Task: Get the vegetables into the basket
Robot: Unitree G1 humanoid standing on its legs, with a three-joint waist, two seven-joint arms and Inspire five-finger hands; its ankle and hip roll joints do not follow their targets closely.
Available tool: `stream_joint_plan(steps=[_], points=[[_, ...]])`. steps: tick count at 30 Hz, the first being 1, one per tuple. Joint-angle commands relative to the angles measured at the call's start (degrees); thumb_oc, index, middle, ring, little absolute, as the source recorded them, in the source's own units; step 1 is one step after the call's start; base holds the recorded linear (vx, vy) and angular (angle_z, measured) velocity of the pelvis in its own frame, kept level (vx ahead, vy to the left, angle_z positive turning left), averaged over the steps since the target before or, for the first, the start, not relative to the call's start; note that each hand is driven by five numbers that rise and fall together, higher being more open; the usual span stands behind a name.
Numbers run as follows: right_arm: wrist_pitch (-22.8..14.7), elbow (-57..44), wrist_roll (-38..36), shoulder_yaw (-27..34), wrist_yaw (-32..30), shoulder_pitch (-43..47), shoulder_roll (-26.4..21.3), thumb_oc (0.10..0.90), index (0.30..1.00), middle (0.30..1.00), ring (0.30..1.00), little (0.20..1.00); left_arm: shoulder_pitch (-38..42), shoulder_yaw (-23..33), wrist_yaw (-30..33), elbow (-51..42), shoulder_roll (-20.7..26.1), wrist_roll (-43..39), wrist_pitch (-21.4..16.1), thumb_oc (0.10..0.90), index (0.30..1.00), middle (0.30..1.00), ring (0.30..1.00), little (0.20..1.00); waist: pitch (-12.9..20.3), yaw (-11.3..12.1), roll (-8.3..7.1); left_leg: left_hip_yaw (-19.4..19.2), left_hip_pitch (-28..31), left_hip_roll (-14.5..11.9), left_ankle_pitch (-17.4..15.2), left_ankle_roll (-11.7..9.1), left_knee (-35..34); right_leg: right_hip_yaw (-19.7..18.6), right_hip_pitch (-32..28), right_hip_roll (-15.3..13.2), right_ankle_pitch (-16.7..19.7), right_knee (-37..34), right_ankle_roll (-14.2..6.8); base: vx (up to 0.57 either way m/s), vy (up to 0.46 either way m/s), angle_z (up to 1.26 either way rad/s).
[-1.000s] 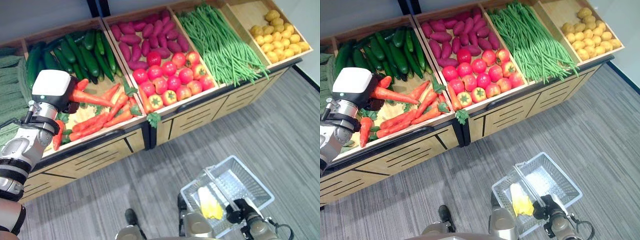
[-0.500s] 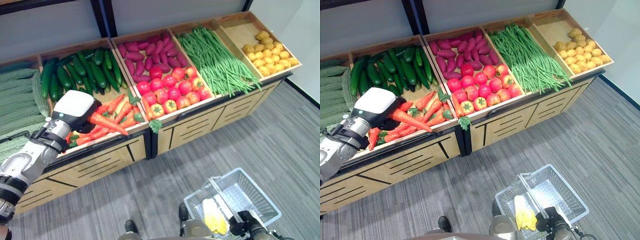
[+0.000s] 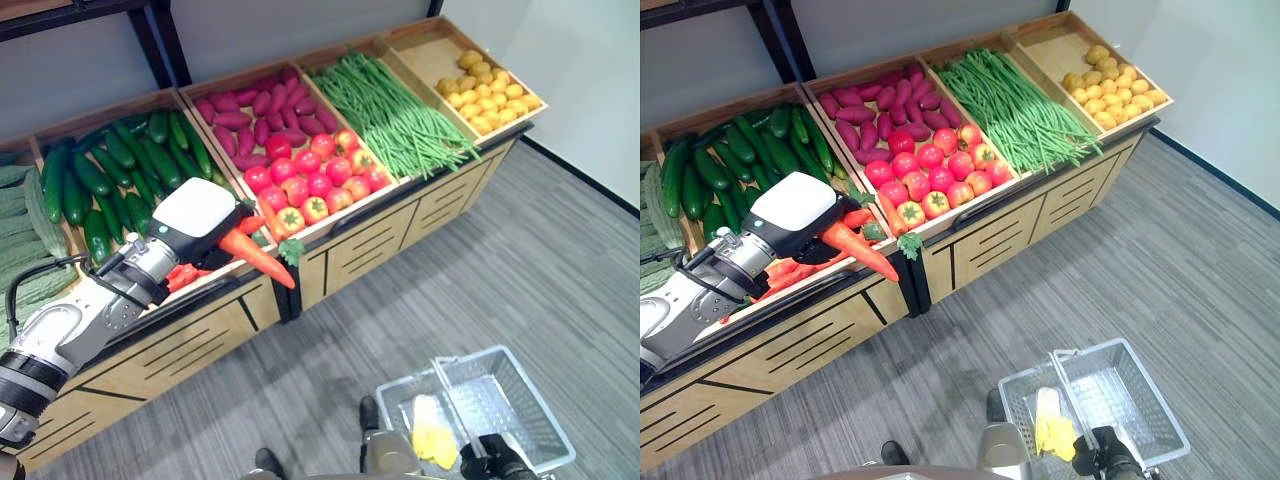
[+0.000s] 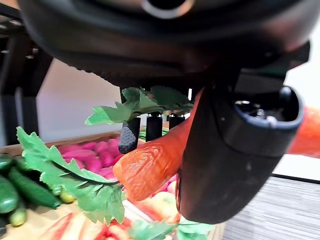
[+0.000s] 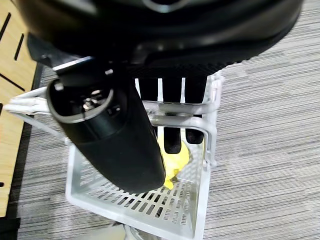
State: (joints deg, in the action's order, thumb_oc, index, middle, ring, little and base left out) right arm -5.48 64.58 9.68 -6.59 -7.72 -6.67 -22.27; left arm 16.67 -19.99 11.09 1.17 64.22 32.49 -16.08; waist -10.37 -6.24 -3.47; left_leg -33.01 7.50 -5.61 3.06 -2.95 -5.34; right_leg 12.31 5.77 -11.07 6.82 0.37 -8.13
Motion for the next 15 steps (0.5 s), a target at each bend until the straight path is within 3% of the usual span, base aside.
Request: stream_joint_plan(steps=[1,8,10,15], points=[[-1.52,0.01,1.4,-0.42,-1.73,1.78,-2.52,0.4,0.3,0.3,0.3,0.3,3.02,9.43,2.12,-2.27,1.53,-4.32,-0.6,0.4,0.3,0.3,0.3,0.3,2.18,1.57,0.12,4.38,-1.58,0.68,-3.98,0.45,2.94,1.91,-1.6,-4.88,-1.68,10.38,-4.65,-0.02,-0.127,-0.43],[-1.57,0.7,0.83,-0.37,-2.22,1.5,-2.81,0.4,0.3,0.3,0.3,0.3,0.26,11.08,1.41,-4.66,0.37,-5.52,-2.07,0.4,0.3,0.3,0.3,0.3,2.76,0.93,1.02,2.34,-1.48,-2.69,-0.93,-2.58,2.62,2.87,-4.22,-0.55,-4.16,3.06,-3.17,0.03,-0.201,-0.28],[-1.68,0.04,0.63,-0.27,-2.38,1.39,-3.81,0.4,0.3,0.3,0.3,0.3,-0.28,11.35,0.9,-5.59,-1.02,-5.83,-2.32,0.4,0.3,0.3,0.3,0.3,2.56,0.11,2.05,1.77,-1.14,-4.7,0.56,-4.23,2.99,1.83,-5.14,1.79,-4.78,1.26,-2.14,0.04,-0.277,-0.4],[-1.92,0.32,-0.3,0.33,-2.99,1.56,-4.95,0.4,0.3,0.3,0.3,0.3,0.32,10.55,0.64,-5.17,-3.2,-6.62,-2.34,0.4,0.3,0.3,0.3,0.3,2.02,-0.97,3.67,1.16,-0.87,-7.61,1.84,-6.1,5.07,0.74,-5.84,4.21,-6.3,1.31,-0.26,0.04,-0.199,-0.35]])
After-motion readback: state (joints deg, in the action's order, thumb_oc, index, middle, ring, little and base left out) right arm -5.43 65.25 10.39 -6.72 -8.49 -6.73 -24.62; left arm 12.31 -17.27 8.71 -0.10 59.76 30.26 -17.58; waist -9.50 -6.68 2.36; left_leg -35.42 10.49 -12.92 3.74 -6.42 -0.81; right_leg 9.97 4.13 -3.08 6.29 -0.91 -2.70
